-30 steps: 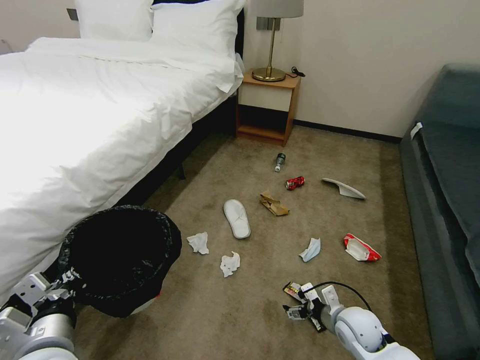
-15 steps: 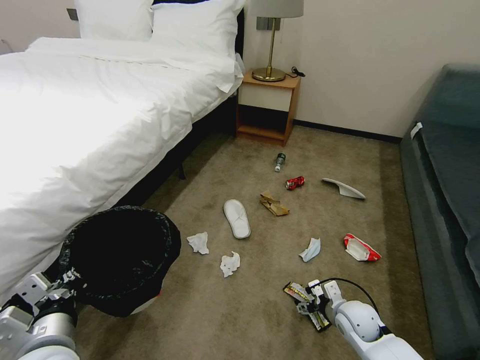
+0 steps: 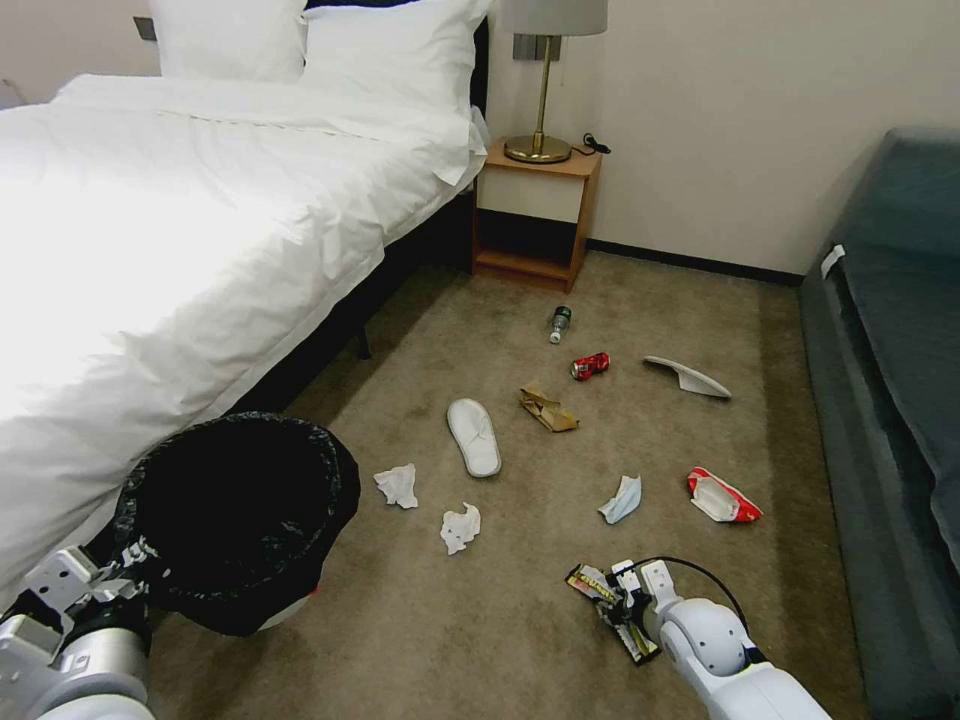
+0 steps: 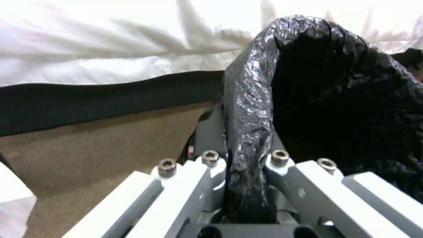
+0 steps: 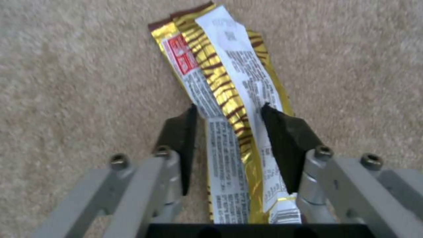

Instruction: Pick up the trash bin, then pick up the garbage on the floor and place it into the trash bin.

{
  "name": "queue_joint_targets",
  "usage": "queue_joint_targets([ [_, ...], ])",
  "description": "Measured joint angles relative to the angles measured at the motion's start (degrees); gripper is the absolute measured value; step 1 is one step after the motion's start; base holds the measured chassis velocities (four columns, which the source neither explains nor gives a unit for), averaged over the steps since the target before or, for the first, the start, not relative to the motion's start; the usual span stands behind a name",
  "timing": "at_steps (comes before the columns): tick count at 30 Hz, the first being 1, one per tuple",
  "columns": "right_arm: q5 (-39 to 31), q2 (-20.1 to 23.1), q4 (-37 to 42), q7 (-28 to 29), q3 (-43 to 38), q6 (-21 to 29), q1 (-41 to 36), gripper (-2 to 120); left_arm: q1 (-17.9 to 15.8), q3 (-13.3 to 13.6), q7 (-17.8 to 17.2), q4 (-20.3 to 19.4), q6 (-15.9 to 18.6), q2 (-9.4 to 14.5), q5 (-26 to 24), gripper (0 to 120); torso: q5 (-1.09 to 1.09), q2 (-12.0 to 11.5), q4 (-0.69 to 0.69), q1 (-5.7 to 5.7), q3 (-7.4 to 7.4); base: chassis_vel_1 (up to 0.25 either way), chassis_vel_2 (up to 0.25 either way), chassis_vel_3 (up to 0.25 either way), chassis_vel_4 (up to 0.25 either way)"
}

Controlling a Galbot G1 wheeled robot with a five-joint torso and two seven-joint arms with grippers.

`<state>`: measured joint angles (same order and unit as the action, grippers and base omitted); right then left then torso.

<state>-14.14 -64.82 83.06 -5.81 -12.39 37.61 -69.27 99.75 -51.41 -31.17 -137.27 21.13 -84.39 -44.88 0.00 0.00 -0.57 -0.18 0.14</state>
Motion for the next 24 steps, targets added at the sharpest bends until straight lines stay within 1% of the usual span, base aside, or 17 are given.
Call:
queue_joint_targets([
  [1, 0.4, -0.1, -0.3, -0.1, 0.0, -0.1, -0.1, 33, 0.0, 0.0, 0.0, 0.0, 0.0, 0.0, 0.0, 4, 0.00, 0.0, 0.00, 0.00, 0.00, 0.000, 0.000, 0.000, 0.000],
  [13, 1.8, -0.2, -1.4, -0.4, -0.8, -0.3, -0.3, 33, -0.2, 0.2, 0.0, 0.2, 0.0, 0.2, -0.1, 4, 0.01, 0.0, 0.00, 0.00, 0.00, 0.000, 0.000, 0.000, 0.000],
  [15, 1.6, 0.0, -0.9, -0.3, -1.0, -0.7, -0.6, 28, -0.4, 0.2, 0.0, 0.3, -0.1, 0.2, -0.1, 4, 0.00, 0.0, 0.00, 0.00, 0.00, 0.000, 0.000, 0.000, 0.000],
  [16, 1.6, 0.0, -0.9, -0.3, -1.0, -0.7, -0.6, 28, -0.4, 0.2, 0.0, 0.3, -0.1, 0.2, -0.1, 4, 0.00, 0.0, 0.00, 0.00, 0.00, 0.000, 0.000, 0.000, 0.000],
  [18, 1.0, 0.3, 0.4, 0.3, -1.1, -1.3, -1.1, 17, -0.5, 0.4, 0.0, 0.5, -0.1, 0.2, -0.1, 4, 0.00, 0.0, 0.00, 0.00, 0.00, 0.000, 0.000, 0.000, 0.000],
  [19, 1.0, 0.3, 0.4, 0.3, -1.1, -1.3, -1.1, 17, -0.5, 0.4, 0.0, 0.5, -0.1, 0.2, -0.1, 4, 0.00, 0.0, 0.00, 0.00, 0.00, 0.000, 0.000, 0.000, 0.000],
  [22, 0.4, 0.4, 2.2, 1.1, -1.1, -2.1, -1.6, 3, -0.6, 0.6, 0.0, 0.7, -0.1, 0.2, 0.0, 4, 0.00, 0.0, 0.00, 0.00, 0.00, 0.000, 0.000, 0.000, 0.000],
  [23, 0.4, 0.4, 2.2, 1.1, -1.1, -2.1, -1.6, 3, -0.6, 0.6, 0.0, 0.7, -0.1, 0.2, 0.0, 4, 0.00, 0.0, 0.00, 0.00, 0.00, 0.000, 0.000, 0.000, 0.000],
  [24, 0.4, 0.4, 2.5, 1.4, -1.1, -2.2, -1.7, 0, -0.7, 0.7, 0.0, 0.8, -0.1, 0.2, 0.0, 4, 0.00, 0.0, 0.00, 0.00, 0.00, 0.000, 0.000, 0.000, 0.000],
])
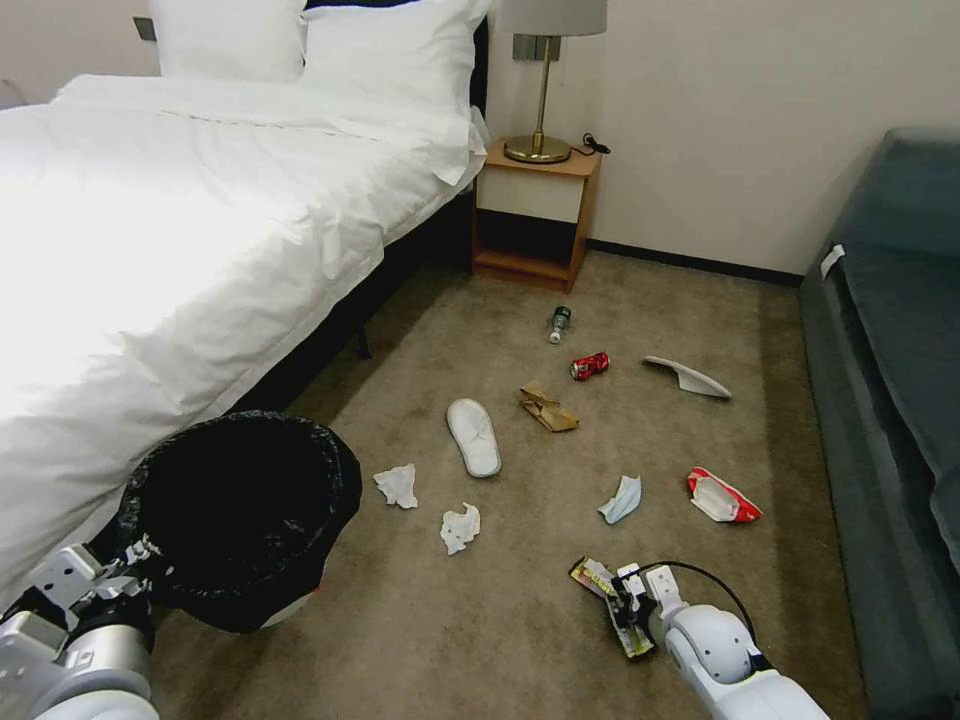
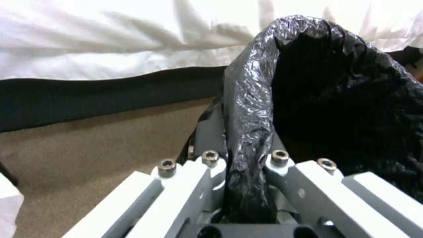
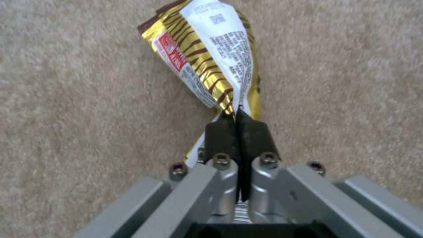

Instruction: Pick up the trash bin, then pick up the garbage on the floor and place it into the trash bin.

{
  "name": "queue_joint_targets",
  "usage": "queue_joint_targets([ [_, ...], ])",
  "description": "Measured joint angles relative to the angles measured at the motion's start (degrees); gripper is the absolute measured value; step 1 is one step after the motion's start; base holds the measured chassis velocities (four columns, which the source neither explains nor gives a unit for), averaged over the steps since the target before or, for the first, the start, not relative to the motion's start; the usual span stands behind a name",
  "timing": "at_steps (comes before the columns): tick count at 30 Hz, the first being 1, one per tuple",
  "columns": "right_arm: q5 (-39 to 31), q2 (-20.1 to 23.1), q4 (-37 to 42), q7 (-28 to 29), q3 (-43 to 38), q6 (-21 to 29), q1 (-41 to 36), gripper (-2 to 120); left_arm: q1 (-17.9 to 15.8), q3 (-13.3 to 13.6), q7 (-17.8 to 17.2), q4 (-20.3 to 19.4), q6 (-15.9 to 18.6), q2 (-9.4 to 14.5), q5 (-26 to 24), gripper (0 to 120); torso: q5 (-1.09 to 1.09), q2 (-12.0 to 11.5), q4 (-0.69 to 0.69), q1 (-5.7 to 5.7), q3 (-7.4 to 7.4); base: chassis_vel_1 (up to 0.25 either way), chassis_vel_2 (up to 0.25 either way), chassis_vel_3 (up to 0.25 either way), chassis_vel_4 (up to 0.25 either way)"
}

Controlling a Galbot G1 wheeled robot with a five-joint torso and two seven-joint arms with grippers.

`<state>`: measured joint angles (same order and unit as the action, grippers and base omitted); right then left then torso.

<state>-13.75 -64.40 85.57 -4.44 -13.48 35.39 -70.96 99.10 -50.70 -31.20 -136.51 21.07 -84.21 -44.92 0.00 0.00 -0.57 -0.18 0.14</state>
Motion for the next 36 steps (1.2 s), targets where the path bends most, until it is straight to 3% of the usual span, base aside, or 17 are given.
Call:
queue_joint_targets([
  [8, 0.0, 0.2, 1.4, 1.4, -0.1, -3.5, -0.8, 0, 0.0, 0.2, 0.0, 0.2, 0.0, 0.0, 0.1, 4, 0.00, 0.0, 0.00, 0.00, 0.00, 0.000, 0.000, 0.000, 0.000],
  [11, -0.4, 0.9, 3.9, 2.5, -0.3, -7.5, -1.9, 0, 0.1, 1.0, -0.3, 0.5, 0.3, 0.1, 0.6, 4, 0.00, 0.0, 0.00, 0.00, 0.00, 0.000, 0.000, 0.000, 0.000],
  [13, -1.6, 1.8, 7.5, 2.8, -0.8, -13.8, -2.8, 0, 0.4, 2.4, -1.2, 0.6, 1.6, 0.4, 1.1, 4, 0.00, 0.0, 0.00, 0.00, 0.00, 0.000, 0.000, 0.000, 0.000],
  [14, -1.6, 1.8, 7.5, 2.8, -0.8, -13.8, -2.8, 0, 0.4, 2.4, -1.2, 0.6, 1.6, 0.4, 1.1, 4, 0.00, 0.0, 0.00, 0.00, 0.00, 0.000, 0.000, 0.000, 0.000],
  [17, -3.9, 2.4, 12.1, 1.3, -1.6, -23.1, -3.3, 0, 1.4, 5.2, -2.6, 0.4, 4.2, 1.1, 2.1, 4, -0.01, 0.0, 0.00, 0.00, 0.00, 0.000, 0.000, 0.000, 0.000],
  [21, -7.4, 2.6, 15.7, -0.8, -2.0, -28.8, -3.1, 0, 2.1, 8.1, -3.3, 0.2, 5.5, 1.5, 2.6, 4, 0.00, 0.0, 0.00, 0.00, -0.01, 0.000, 0.000, 0.000, 0.000],
  [23, -10.8, 2.1, 18.6, -4.3, -2.3, -34.3, -2.8, 0, 2.4, 11.5, -3.1, 0.6, 5.9, 1.5, 3.7, 4, -0.01, 0.0, 0.00, 0.00, 0.00, 0.000, 0.000, 0.000, 0.000],
  [25, -11.6, 1.8, 19.2, -5.3, -2.3, -35.8, -2.7, 0, 2.5, 12.3, -3.0, 0.6, 5.9, 1.4, 4.0, 4, 0.00, 0.0, 0.00, 0.00, 0.00, 0.000, 0.000, 0.000, 0.000],
  [26, -13.3, 1.3, 20.3, -7.9, -2.2, -38.9, -2.4, 0, 2.7, 14.7, -2.5, 0.9, 5.9, 1.4, 5.4, 4, 0.01, 0.0, 0.00, 0.00, 0.00, 0.000, 0.000, 0.000, 0.000],
  [27, -13.3, 1.3, 20.3, -7.9, -2.2, -38.9, -2.4, 0, 2.7, 14.7, -2.5, 0.9, 5.9, 1.4, 5.4, 4, 0.01, 0.0, 0.00, 0.00, 0.00, 0.000, 0.000, 0.000, 0.000],
  [30, -16.2, 0.4, 22.1, -13.5, -1.6, -43.3, -1.4, 0, 3.0, 20.1, -0.3, 1.8, 5.2, 1.4, 9.8, 4, 0.01, 0.0, 0.00, 0.00, 0.00, 0.000, 0.000, 0.000, 0.000],
  [31, -16.2, 0.4, 22.1, -13.5, -1.6, -43.3, -1.4, 0, 3.0, 20.1, -0.3, 1.8, 5.2, 1.4, 9.8, 4, 0.01, 0.0, 0.00, 0.00, 0.00, 0.000, 0.000, 0.000, 0.000],
  [33, -18.4, -0.3, 23.1, -16.9, -0.8, -44.9, -0.5, 0, 2.9, 22.9, 0.8, 2.7, 4.4, 1.3, 12.6, 4, 0.00, 0.0, 0.00, 0.01, 0.00, 0.000, 0.000, 0.000, 0.000],
  [36, -19.4, -0.4, 23.6, -18.5, -0.4, -45.3, -0.1, 0, 2.7, 24.2, 1.2, 3.0, 4.2, 1.2, 13.5, 4, 0.00, 0.0, 0.00, 0.01, 0.00, 0.000, 0.000, 0.000, 0.000],
])
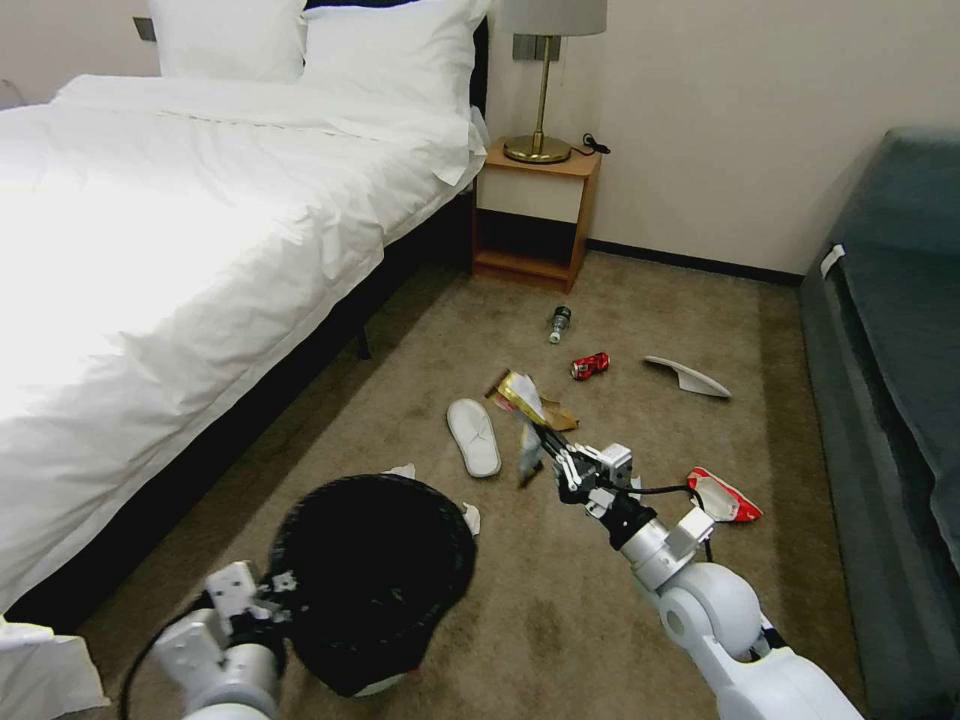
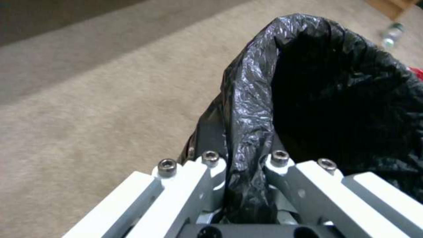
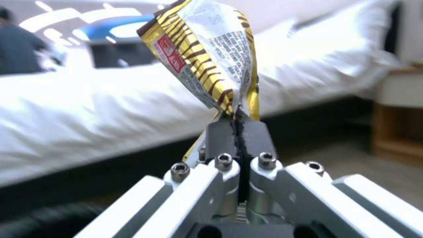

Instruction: Pick up the trash bin, then pick up the garbage on the floor and place it into the trash bin.

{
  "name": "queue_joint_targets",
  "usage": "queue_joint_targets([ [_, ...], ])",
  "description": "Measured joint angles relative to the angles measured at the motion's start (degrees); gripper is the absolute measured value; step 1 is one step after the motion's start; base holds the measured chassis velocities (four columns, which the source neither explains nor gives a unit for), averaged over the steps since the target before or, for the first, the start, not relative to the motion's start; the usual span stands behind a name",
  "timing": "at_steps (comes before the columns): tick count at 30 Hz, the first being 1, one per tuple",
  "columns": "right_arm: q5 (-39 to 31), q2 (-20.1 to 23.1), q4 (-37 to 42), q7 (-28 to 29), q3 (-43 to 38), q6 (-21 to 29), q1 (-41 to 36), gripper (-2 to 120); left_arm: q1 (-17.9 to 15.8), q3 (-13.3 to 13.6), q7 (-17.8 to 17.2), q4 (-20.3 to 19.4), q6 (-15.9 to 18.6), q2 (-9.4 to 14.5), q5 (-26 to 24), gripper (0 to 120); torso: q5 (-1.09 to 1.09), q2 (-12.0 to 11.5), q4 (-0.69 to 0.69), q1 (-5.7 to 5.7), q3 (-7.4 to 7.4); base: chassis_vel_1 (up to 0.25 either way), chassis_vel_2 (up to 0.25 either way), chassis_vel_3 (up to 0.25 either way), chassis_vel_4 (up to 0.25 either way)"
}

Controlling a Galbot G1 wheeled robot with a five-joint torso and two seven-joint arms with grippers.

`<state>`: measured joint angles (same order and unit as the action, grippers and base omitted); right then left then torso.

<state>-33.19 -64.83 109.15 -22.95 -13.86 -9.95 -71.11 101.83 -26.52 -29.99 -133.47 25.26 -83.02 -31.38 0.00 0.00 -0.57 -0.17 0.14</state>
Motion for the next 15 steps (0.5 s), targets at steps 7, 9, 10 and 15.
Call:
queue_joint_targets([
  [7, -4.9, -0.6, 1.0, -9.8, 4.3, -2.6, 0.8, 0, -0.9, 4.1, 2.9, 1.4, -0.9, -0.8, 3.4, 4, 0.00, 0.0, 0.00, 0.00, 0.00, 0.000, 0.000, 0.000, 0.000],
  [9, -5.5, -0.9, 0.9, -11.4, 5.4, -2.9, 0.7, 0, -1.1, 4.7, 3.5, 1.7, -1.1, -1.0, 4.0, 4, -0.01, 0.0, 0.00, 0.00, 0.00, 0.000, 0.000, 0.000, 0.000],
  [10, -5.6, -1.6, 0.3, -14.5, 7.0, -3.6, 0.5, 0, -1.4, 5.4, 4.5, 2.0, -1.4, -1.3, 4.6, 4, 0.00, 0.0, 0.00, 0.00, 0.00, 0.000, 0.000, 0.000, 0.000],
  [15, -5.1, -1.9, -0.1, -16.3, 8.3, -3.8, -0.1, 0, -1.4, 6.0, 5.5, 1.9, -1.6, -1.5, 4.7, 4, -0.01, 0.0, 0.00, 0.00, 0.00, 0.000, 0.000, 0.000, 0.000],
])
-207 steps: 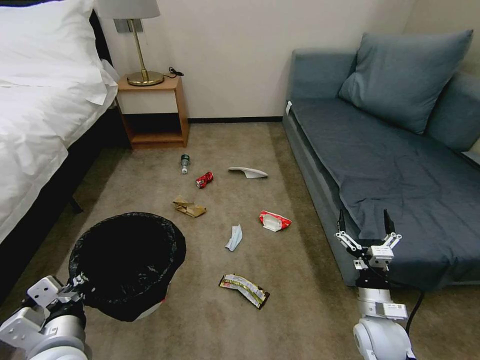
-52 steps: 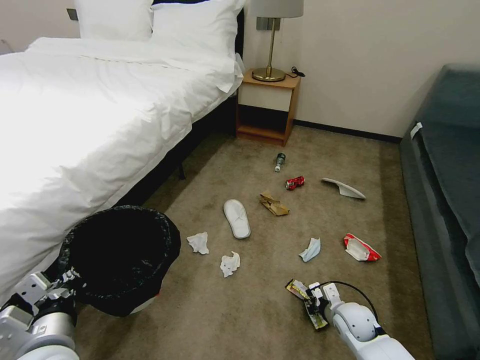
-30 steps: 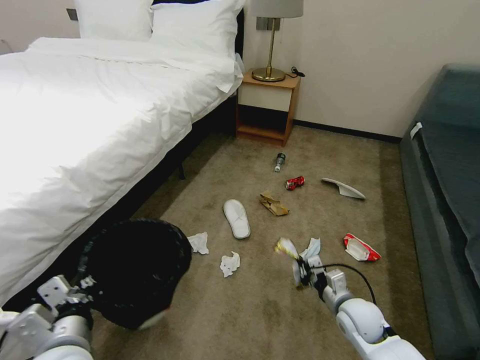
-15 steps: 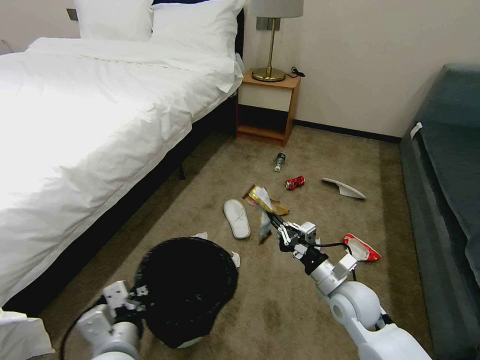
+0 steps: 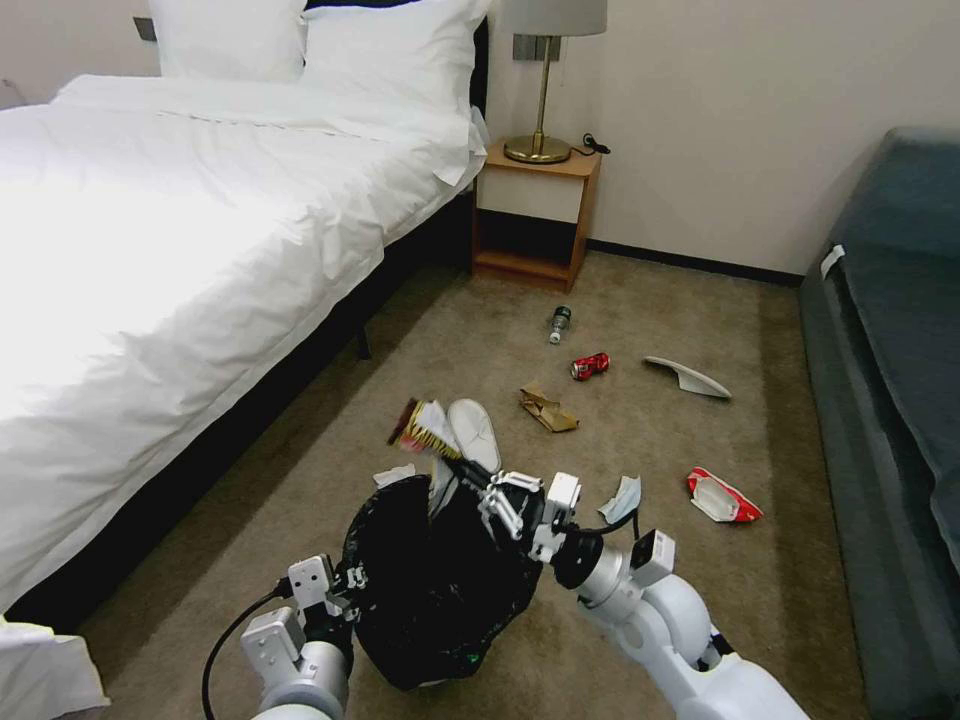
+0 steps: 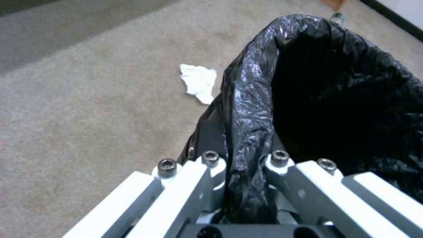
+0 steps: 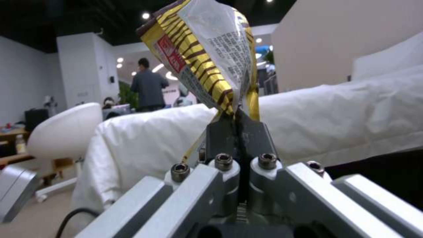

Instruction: Pick up the trash bin, then pick up the garbage on the floor and place it into the trash bin.

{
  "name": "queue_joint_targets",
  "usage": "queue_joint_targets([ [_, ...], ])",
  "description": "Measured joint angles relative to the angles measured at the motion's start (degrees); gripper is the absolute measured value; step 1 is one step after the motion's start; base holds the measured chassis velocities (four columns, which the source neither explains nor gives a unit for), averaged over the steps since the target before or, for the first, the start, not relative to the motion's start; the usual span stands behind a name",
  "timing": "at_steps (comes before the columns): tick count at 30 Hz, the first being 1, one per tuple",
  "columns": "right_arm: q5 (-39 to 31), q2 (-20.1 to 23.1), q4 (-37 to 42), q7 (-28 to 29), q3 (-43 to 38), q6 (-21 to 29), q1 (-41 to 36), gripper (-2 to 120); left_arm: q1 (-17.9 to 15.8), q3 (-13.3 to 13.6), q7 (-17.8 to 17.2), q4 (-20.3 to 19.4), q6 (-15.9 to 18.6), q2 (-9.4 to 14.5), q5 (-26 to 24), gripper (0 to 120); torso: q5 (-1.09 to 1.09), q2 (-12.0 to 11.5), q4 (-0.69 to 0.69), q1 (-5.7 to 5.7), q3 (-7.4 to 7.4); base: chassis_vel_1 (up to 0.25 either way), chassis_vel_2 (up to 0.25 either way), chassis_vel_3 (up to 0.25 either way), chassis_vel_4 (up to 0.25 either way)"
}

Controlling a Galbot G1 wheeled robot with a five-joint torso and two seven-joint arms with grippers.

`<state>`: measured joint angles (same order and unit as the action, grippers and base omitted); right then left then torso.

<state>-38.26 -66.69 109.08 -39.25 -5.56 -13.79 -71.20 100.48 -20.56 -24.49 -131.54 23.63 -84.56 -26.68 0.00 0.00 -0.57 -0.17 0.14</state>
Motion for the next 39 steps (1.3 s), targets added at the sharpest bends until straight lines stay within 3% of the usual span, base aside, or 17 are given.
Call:
queue_joint_targets([
  [12, 2.8, 1.0, -1.3, -0.6, 0.7, -0.6, -1.4, 3, 1.2, 0.3, 0.3, -2.3, -0.3, -0.1, 0.5, 4, 0.00, 0.0, 0.00, 0.00, 0.00, 0.000, 0.000, 0.000, 0.000],
  [15, 3.0, 1.3, -1.3, -0.9, 0.6, -0.6, -1.6, 19, 1.7, 0.3, 0.3, -2.9, -0.4, 0.0, 0.7, 4, 0.00, 0.0, 0.00, 0.00, 0.00, 0.000, 0.000, 0.000, 0.000],
  [25, 3.2, 1.9, -0.9, -1.3, 0.0, -0.6, -2.0, 51, 2.3, 0.0, 0.3, -3.5, -0.6, 0.1, 1.0, 4, 0.01, 0.0, 0.00, -0.01, 0.00, 0.000, 0.000, 0.000, 0.000],
  [28, 3.3, 2.3, -0.6, -1.3, -0.4, -0.6, -2.3, 67, 2.6, -0.2, 0.3, -3.9, -0.7, 0.2, 1.0, 4, 0.00, 0.0, 0.00, -0.01, 0.00, 0.000, 0.000, 0.000, 0.000],
  [32, 3.3, 2.6, -0.4, -1.3, -0.6, -0.6, -2.6, 76, 2.8, -0.3, 0.3, -4.1, -0.7, 0.2, 1.0, 4, 0.00, 0.0, 0.00, -0.01, 0.00, 0.000, 0.000, 0.000, 0.000],
  [34, 3.3, 2.8, 0.0, -1.2, -0.8, -0.8, -2.9, 90, 2.9, -0.6, 0.3, -4.4, -0.7, 0.3, 1.0, 4, 0.00, 0.0, 0.00, -0.01, 0.00, 0.000, 0.000, 0.000, 0.000],
  [39, 3.0, 2.8, 0.8, -0.8, -1.5, -1.2, -3.2, 99, 2.9, -1.6, 0.2, -4.7, -0.9, 0.3, 0.7, 4, 0.00, 0.0, 0.00, -0.01, 0.00, 0.000, 0.000, 0.000, 0.000],
])
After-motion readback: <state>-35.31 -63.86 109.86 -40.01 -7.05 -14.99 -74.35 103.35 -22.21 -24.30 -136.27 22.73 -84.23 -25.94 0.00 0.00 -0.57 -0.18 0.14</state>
